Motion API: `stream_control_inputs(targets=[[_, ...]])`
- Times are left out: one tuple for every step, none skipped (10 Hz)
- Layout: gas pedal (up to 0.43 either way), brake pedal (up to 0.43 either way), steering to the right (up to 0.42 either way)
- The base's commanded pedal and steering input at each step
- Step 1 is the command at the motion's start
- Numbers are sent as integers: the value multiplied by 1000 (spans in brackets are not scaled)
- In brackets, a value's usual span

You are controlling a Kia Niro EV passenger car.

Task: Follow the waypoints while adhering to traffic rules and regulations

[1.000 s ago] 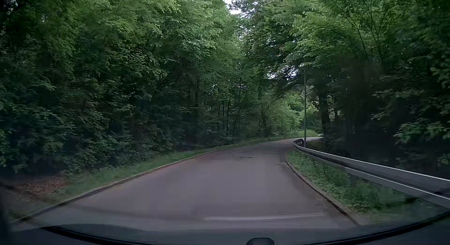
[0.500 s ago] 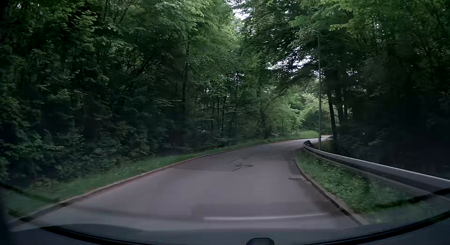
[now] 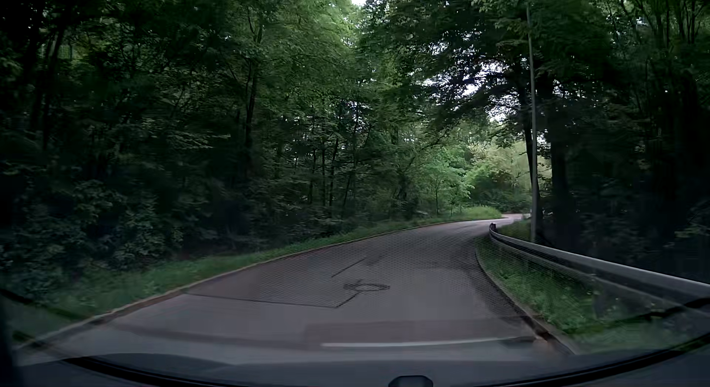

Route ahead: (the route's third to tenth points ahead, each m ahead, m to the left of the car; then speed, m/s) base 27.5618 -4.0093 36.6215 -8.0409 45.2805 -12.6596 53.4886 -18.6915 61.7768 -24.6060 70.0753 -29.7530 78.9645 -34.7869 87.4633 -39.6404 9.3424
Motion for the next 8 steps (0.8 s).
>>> stream_control_inputs(targets=[[59,0,46],[59,0,49],[59,0,51],[59,0,53],[59,0,53],[59,0,50],[59,0,43],[39,0,40]])
